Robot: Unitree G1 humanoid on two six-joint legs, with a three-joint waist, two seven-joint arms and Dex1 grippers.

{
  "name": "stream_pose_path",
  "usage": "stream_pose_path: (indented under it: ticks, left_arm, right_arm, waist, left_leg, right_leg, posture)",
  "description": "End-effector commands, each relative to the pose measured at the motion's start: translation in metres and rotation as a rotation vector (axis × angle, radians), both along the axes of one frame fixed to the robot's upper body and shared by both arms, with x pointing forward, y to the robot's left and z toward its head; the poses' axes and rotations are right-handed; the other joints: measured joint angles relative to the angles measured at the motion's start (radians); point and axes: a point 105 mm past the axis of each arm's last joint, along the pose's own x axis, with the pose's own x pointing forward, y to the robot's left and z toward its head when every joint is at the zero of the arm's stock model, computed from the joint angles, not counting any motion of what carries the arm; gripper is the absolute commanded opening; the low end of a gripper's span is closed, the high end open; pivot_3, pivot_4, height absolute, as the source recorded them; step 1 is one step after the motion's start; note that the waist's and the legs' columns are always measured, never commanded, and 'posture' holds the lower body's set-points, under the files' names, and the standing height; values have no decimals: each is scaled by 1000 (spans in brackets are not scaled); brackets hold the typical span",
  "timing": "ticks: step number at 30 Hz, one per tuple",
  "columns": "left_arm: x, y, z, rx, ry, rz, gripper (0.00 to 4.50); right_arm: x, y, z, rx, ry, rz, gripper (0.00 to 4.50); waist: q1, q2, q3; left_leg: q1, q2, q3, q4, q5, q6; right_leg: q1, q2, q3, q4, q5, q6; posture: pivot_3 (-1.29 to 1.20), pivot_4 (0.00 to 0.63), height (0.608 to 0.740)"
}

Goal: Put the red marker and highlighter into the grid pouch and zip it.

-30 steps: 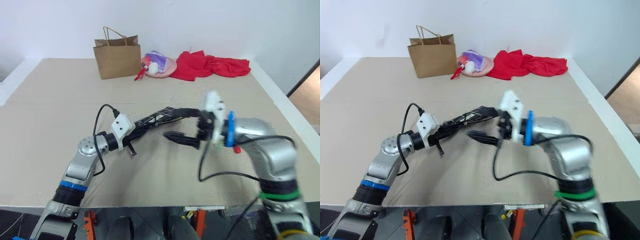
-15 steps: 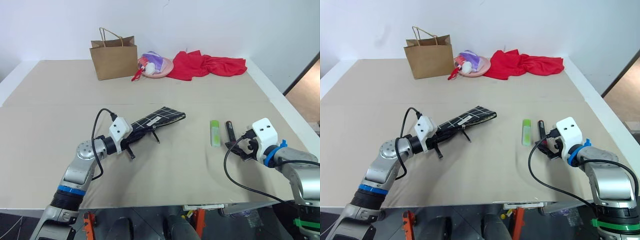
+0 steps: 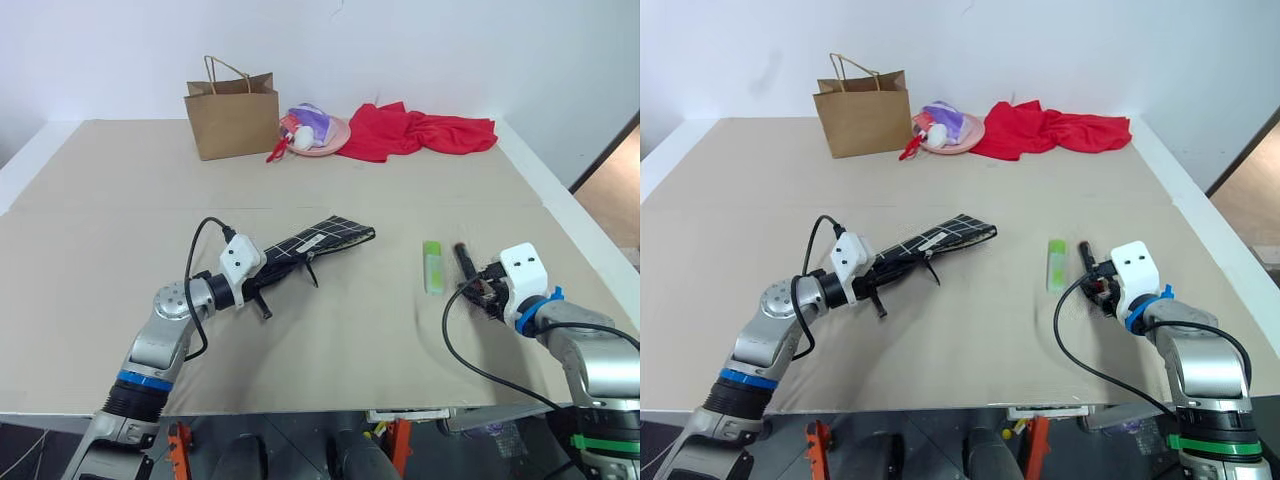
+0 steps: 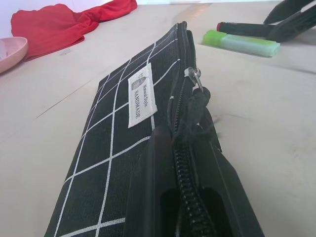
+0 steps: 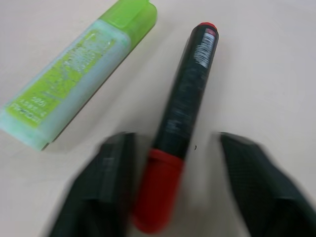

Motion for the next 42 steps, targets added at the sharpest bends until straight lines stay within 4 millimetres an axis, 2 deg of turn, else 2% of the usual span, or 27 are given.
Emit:
stream_pose_path:
  ticks: [1,3,5,7,10,12,18,22,27,34,42]
  left_arm:
    - [0,4,12,-62,-28,10,0]
    - [1,5,12,-94,-8,17,0]
    - [1,7,12,-133,19,19,0]
    - [1,8,11,-158,46,19,0]
    - [0,9,10,-142,55,9,0]
    - [-1,9,10,-134,58,3,0]
    - [-4,8,8,-110,68,-36,0]
    - [-7,5,9,-81,59,-76,0]
    - [-12,5,14,-20,23,-118,0]
    - [-10,14,23,4,2,-124,0]
    - [-11,9,26,-3,4,-146,0]
  right_arm:
    - [-4,-17,-4,10,2,-63,732]
    - [-4,-19,-3,16,-7,-74,625]
    - [2,-22,6,16,-58,-89,622]
    - [11,-16,26,20,-154,-41,622]
    - [14,9,66,16,-321,134,622]
    - [7,25,81,10,-357,275,622]
    - [-29,63,109,-52,-309,681,622]
    - [-35,78,105,-181,-232,812,622]
    - [-30,76,90,-312,-185,839,622]
    - [-24,86,85,-327,-213,877,622]
    - [-19,99,73,-355,-190,936,622]
  waist:
    - [1,0,0]
    - [1,0,0]
    - [1,0,0]
    - [0,0,0]
    - [-2,1,0]
    - [-4,1,0]
    - [0,1,1]
    - [-1,1,1]
    - [-1,0,1]
    - [0,0,1]
    - [0,0,1]
  left_leg:
    - [0,0,0,0,0,0]
    - [0,0,0,0,0,0]
    - [0,0,0,0,0,0]
    - [0,0,0,0,0,0]
    - [0,0,1,0,0,0]
    - [0,0,1,0,0,0]
    - [0,0,0,-1,0,0]
    - [0,0,0,-1,0,0]
    - [0,1,1,0,0,0]
    - [0,1,1,-1,0,0]
    - [0,1,1,-1,0,0]
  right_leg:
    - [0,0,0,0,0,0]
    - [0,-1,0,0,0,0]
    - [0,-1,0,0,0,0]
    - [0,0,0,0,0,0]
    - [-1,0,1,0,0,0]
    - [-1,1,2,0,0,0]
    - [-1,0,0,-1,-1,1]
    - [0,0,0,-1,-1,1]
    - [-1,0,0,0,0,0]
    - [-1,0,1,0,-1,0]
    - [-1,0,1,0,-1,0]
  posture:
    - [0,150,740]
    - [0,150,740]
    - [0,150,740]
    - [0,150,740]
    - [0,150,740]
    - [0,150,740]
    - [0,150,740]
    - [0,150,740]
    - [0,150,740]
    - [0,150,740]
    - [0,150,740]
